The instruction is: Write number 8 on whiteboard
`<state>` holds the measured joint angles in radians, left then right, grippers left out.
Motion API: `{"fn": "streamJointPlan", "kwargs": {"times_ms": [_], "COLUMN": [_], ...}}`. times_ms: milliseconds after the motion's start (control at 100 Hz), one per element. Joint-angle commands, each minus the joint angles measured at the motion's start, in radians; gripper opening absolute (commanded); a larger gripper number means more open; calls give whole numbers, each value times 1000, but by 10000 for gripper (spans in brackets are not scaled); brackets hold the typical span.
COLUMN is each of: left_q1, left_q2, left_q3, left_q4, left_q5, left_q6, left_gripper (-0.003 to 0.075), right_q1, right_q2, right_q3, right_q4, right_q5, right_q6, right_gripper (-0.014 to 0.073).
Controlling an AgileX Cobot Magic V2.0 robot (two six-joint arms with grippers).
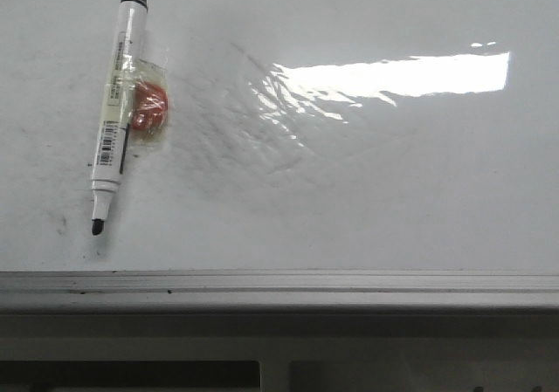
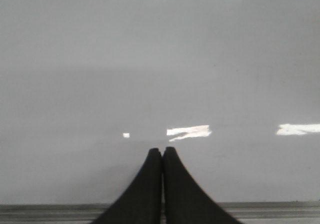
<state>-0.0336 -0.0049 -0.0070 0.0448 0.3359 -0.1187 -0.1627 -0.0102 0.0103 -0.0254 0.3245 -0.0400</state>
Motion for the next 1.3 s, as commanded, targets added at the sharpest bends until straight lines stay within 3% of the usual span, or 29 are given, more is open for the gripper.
{"fn": "streamJointPlan", "kwargs": {"times_ms": [0,310,460,730,1010,1110,1290], "left_q1": [0,0,0,0,0,0,0], "left_q2": [-27,-27,-27,-27,-27,-27,-27], "left_q3": [40,40,40,40,40,40,40], "left_q4": [-13,-13,117,120,156,156,156], "left_q5": [-44,-44,-51,-52,-127,-198,-344], "left_q6": [-11,-11,0,0,0,0,-2], "left_gripper": [-20,-20,-20,-20,-20,-20,-20], "right_q1": [-6,-6,-6,-6,-6,-6,-6], "right_q2": [-21,-21,-21,-21,-21,-21,-21], "right_q3": [13,13,13,13,13,13,13], "right_q4": [-2,-2,-2,-2,-2,-2,-2], "right_q5": [-19,-19,-19,-19,-43,-101,-335], "right_q6": [-6,-6,-6,-6,-6,-6,-5], "right_gripper": [-71,-71,-71,-71,-71,-71,-71]}}
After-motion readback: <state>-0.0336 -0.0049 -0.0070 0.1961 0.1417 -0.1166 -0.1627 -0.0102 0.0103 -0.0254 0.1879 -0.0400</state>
